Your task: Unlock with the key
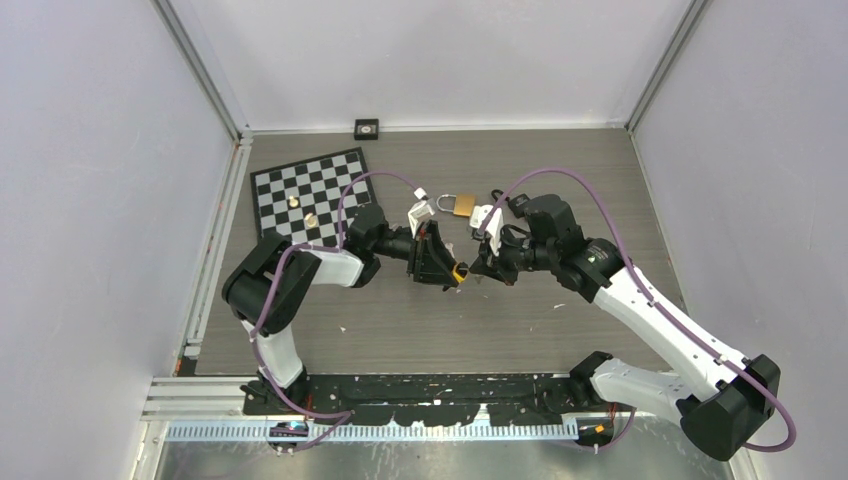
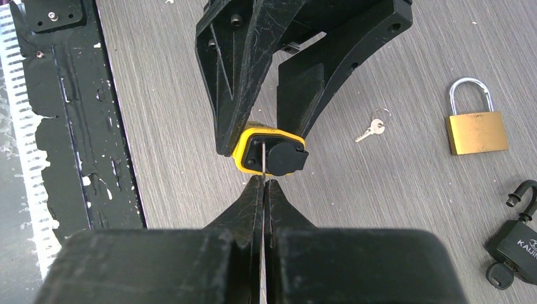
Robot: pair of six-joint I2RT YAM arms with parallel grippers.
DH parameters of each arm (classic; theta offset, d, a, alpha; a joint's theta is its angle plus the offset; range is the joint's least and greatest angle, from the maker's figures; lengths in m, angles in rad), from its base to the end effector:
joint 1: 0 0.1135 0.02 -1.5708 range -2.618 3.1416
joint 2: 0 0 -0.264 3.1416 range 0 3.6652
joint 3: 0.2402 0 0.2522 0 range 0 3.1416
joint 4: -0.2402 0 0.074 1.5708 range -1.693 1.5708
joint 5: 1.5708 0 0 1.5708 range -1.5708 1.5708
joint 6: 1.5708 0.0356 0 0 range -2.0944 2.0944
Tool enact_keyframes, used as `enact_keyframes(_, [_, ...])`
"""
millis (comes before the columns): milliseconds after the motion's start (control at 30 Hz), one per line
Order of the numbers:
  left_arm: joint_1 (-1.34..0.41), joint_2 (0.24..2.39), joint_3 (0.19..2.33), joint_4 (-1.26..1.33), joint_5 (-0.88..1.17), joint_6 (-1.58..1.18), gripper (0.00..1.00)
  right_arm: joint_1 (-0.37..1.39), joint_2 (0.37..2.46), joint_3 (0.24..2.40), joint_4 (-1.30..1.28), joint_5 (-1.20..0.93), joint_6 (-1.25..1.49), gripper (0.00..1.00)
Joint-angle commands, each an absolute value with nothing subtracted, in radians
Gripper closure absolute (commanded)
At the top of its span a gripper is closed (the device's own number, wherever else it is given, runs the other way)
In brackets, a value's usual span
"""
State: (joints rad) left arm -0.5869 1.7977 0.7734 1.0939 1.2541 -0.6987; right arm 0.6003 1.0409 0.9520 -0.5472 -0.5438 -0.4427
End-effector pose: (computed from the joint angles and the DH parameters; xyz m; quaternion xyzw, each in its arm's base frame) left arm 0.2667 -0.2180 0.1985 0.3976 0.5754 -0.6753 0.2341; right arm 0.1711 0.1394 0.3172 -0.5333 0.6854 0.2732 0.4138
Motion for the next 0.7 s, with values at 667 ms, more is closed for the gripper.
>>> enact_keyframes(667, [-0.584, 1.691, 0.788, 0.961, 1.196, -0.578, 1.0, 0.608, 1.062, 0.932, -0.493, -0.508, -0.422, 1.0])
